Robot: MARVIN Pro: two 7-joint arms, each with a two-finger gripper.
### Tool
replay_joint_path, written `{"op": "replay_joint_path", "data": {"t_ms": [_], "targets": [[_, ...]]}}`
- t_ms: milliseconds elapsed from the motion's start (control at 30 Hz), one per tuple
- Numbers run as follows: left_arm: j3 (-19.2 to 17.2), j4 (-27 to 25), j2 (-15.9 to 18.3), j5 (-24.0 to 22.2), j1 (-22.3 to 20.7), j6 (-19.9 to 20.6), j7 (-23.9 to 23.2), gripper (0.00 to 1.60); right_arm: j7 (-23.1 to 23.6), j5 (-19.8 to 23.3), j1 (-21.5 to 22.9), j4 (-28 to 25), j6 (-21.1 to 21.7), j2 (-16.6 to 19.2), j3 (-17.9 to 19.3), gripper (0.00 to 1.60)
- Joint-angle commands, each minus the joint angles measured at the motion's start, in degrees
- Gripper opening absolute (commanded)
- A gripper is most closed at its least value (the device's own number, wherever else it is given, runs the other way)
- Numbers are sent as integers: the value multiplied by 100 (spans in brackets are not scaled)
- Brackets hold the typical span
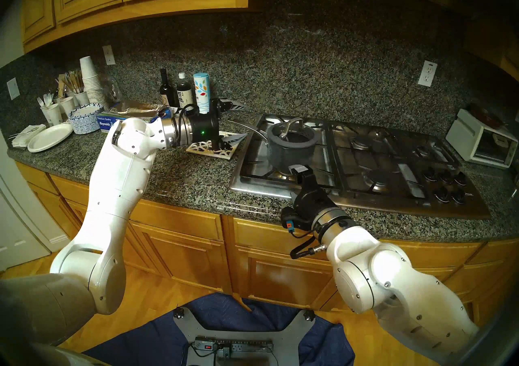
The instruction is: Pick up the pot, put it on the stove, take off the pot lid
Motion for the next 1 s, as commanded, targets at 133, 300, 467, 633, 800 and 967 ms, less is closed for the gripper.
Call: {"op": "replay_joint_path", "data": {"t_ms": [133, 300, 467, 633, 800, 967], "targets": [[-58, -321, 25, -475, -107, -36, 149, 160, -140, -44, 71, -153, -14, 8, 92, 160], [-39, -334, 52, -545, -103, -59, 178, 160, -145, -44, 69, -153, -14, 9, 93, 160], [-26, -339, 70, -584, -102, -77, 195, 160, -92, -108, 57, -221, 22, 60, 113, 160], [-20, -345, 76, -607, -101, -98, 216, 160, -22, -133, -55, -454, 81, 113, 127, 160], [-21, -350, 77, -626, -101, -114, 242, 160, -7, -155, -127, -454, 106, 145, 117, 160], [-25, -353, 73, -629, -99, -123, 256, 160, -112, -163, -216, -454, 108, 176, 169, 160]]}}
